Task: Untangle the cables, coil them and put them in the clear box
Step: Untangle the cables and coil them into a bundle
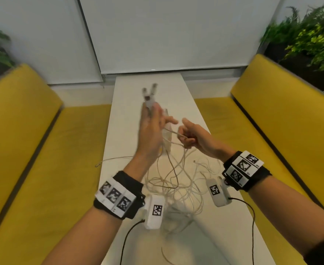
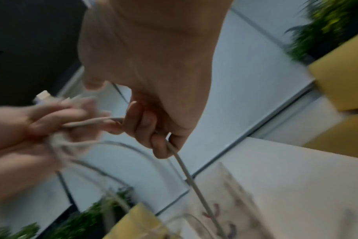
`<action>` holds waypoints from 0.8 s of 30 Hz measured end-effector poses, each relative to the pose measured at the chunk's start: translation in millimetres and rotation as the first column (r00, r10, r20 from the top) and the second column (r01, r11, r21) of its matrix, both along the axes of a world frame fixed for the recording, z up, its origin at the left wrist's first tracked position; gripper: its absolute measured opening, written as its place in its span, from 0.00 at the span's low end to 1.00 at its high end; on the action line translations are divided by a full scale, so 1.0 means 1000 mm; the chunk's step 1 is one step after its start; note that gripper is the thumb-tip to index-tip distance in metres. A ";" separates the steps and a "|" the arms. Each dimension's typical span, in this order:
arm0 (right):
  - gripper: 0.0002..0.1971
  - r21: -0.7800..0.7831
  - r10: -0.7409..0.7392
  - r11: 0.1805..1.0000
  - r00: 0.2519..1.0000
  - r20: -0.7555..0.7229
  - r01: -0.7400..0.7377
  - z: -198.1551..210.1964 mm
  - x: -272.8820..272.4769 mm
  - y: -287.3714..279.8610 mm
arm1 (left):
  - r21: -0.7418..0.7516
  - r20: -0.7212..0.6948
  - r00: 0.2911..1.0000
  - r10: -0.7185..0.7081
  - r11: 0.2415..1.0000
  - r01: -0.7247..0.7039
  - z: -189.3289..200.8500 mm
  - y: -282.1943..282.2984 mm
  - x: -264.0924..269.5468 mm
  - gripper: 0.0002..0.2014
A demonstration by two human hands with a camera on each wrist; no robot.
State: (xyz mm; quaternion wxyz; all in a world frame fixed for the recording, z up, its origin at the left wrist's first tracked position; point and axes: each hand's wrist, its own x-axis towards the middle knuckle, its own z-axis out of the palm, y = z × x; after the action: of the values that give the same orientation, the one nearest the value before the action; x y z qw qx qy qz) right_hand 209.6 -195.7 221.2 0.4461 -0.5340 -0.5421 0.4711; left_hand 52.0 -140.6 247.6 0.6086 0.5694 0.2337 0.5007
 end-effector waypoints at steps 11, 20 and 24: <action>0.17 -0.037 -0.125 0.991 0.989 0.079 0.128 -0.007 0.031 -0.017 | 0.255 -0.441 0.895 -0.067 0.947 0.196 0.004 0.021 -0.006 0.12; 0.13 0.040 -0.046 0.998 0.999 0.009 0.046 0.018 0.039 -0.035 | 0.271 -0.488 0.873 -0.012 0.949 0.165 -0.010 0.023 -0.005 0.19; 0.15 -0.013 -0.132 0.991 0.991 -0.014 0.131 -0.003 0.054 -0.048 | 0.129 -0.155 0.985 0.082 0.990 -0.062 0.011 0.036 -0.017 0.21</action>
State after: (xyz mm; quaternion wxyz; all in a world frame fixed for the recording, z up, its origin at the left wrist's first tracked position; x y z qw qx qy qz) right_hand 264.0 -243.2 217.9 0.4770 -0.5677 -0.4996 0.4478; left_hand 35.3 -104.6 258.8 0.5330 0.6354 0.2709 0.4887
